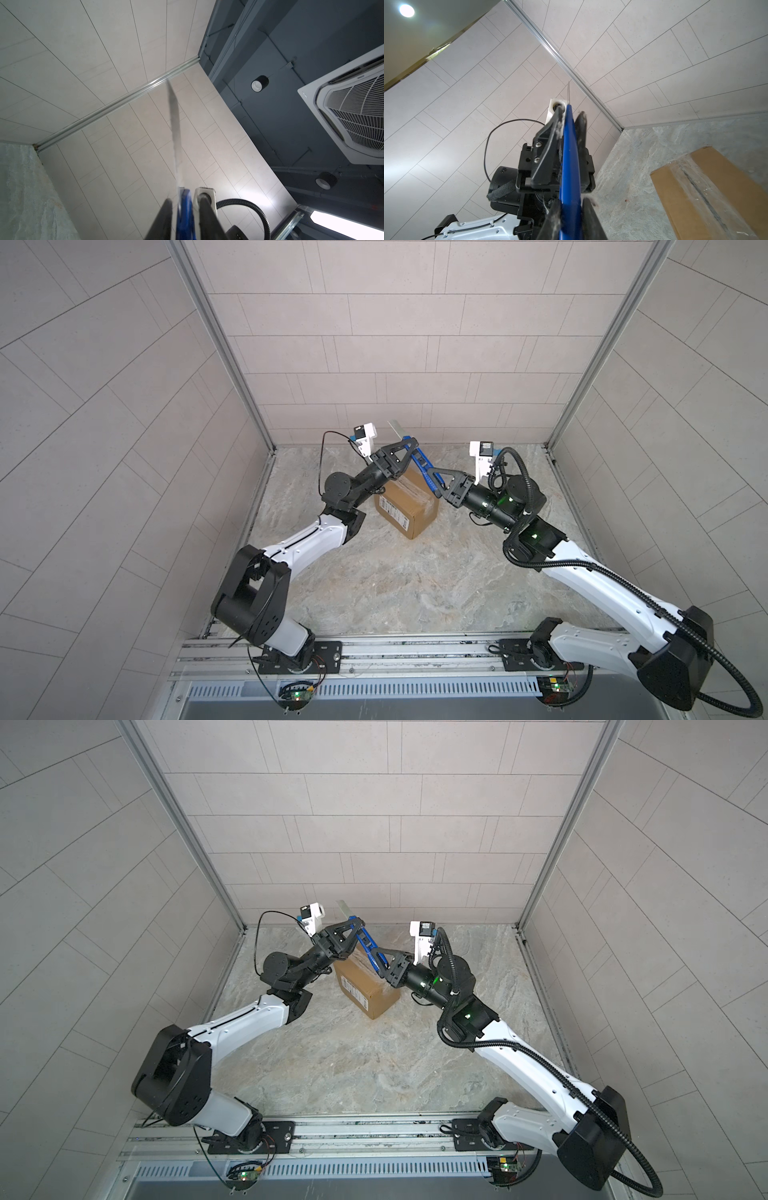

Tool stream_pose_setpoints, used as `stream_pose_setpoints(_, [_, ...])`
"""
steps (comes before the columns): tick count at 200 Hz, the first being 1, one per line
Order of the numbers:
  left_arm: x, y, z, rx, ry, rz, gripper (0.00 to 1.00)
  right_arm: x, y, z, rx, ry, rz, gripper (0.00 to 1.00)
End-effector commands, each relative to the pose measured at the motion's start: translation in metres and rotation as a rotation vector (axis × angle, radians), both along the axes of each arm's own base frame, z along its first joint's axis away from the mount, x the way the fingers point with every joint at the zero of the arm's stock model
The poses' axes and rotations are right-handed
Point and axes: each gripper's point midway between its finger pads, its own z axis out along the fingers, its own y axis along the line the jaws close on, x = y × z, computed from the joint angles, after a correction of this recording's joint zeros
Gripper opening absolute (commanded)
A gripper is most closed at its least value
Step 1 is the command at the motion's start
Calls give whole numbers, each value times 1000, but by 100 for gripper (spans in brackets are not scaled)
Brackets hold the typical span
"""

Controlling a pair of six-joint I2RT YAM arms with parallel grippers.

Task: Unpack the express box
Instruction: 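Open the left gripper off the blue cutter, keeping it in the right gripper, then lower the cutter toward the box end while the left gripper grips the box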

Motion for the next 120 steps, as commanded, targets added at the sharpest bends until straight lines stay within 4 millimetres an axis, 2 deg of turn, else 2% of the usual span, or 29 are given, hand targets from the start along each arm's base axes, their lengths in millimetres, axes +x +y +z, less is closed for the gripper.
stream_pose_setpoints(1, [-5,-7,-2,47,-14,-25,93,-5,-13,20,1,-30,-52,0])
stream_pose_setpoints(9, [-1,-5,-9,65,6,-7,100,-3,-19,17,-15,-11,-79,0])
stream_pose_setpoints(17, [3,-5,-18,89,39,7,100,-3,-26,13,-35,3,-103,0])
stream_pose_setpoints(22, [14,7,-24,104,59,51,100,-2,-32,11,-47,14,-123,0])
stream_pose_setpoints(46, [29,22,-55,196,140,127,100,-1,-67,-10,-137,102,-233,0])
stream_pose_setpoints(64, [37,36,-87,338,221,206,100,-7,-89,-27,-171,165,-268,0])
stream_pose_setpoints(82, [35,54,-116,564,259,315,99,-19,-102,-53,-255,236,-280,0])
stream_pose_setpoints(101, [26,77,-145,835,287,414,98,-33,-106,-84,-330,310,-259,0])
stream_pose_setpoints(120, [20,94,-165,949,309,458,96,-41,-107,-112,-347,366,-239,0])
